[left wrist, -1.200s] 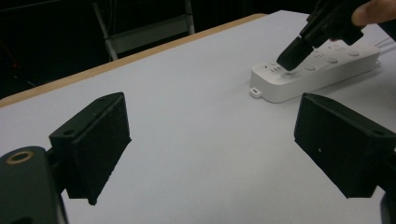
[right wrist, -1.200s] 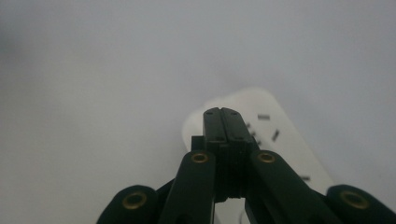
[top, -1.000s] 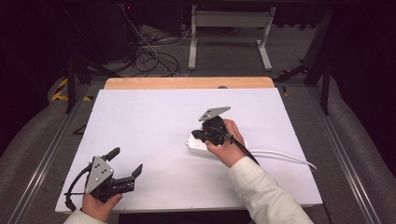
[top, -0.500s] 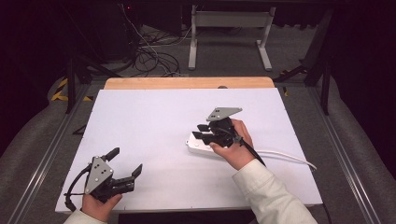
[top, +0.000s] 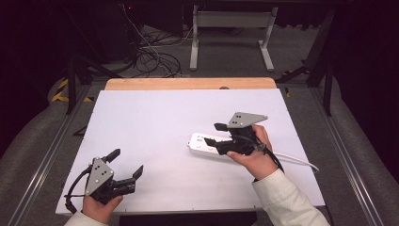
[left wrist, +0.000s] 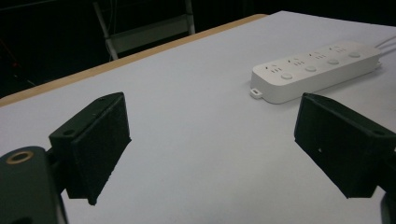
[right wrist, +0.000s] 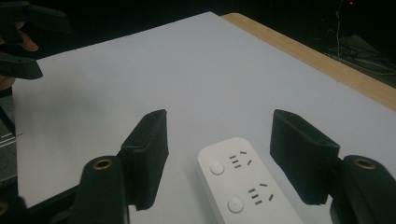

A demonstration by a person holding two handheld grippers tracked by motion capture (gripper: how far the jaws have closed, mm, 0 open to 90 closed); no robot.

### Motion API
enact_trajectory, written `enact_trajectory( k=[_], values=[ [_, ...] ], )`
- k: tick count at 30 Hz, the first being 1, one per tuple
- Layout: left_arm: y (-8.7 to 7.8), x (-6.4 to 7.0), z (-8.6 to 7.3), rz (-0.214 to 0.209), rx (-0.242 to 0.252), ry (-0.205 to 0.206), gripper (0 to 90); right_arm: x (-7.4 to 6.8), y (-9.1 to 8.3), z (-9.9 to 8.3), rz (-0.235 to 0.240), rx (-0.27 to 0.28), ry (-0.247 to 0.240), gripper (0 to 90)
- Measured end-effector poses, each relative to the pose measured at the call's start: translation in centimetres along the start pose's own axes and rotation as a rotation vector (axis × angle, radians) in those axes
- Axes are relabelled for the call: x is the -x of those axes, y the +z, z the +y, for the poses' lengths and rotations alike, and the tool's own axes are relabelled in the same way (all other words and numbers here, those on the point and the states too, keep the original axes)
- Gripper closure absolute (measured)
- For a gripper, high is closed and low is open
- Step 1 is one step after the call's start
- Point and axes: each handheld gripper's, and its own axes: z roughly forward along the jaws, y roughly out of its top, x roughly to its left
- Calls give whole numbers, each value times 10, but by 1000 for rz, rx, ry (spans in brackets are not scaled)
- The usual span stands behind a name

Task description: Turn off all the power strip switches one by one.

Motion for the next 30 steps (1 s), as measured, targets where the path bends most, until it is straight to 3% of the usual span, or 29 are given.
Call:
enact_trajectory(
  k=[5,8,14,24,30],
  values=[
    [-1,0,0,-7,0,-8,109,0,-13,-8,-3,38,19,294],
    [-2,-1,0,-26,3,9,102,3,-21,-14,-25,29,39,296],
    [-4,0,1,-43,0,21,90,12,-32,-30,-31,51,74,163],
    [-6,0,2,-66,-7,0,91,21,-48,-63,-8,111,65,100],
    [-6,0,1,-57,-3,2,91,24,-55,-79,-21,91,49,95]
  ],
)
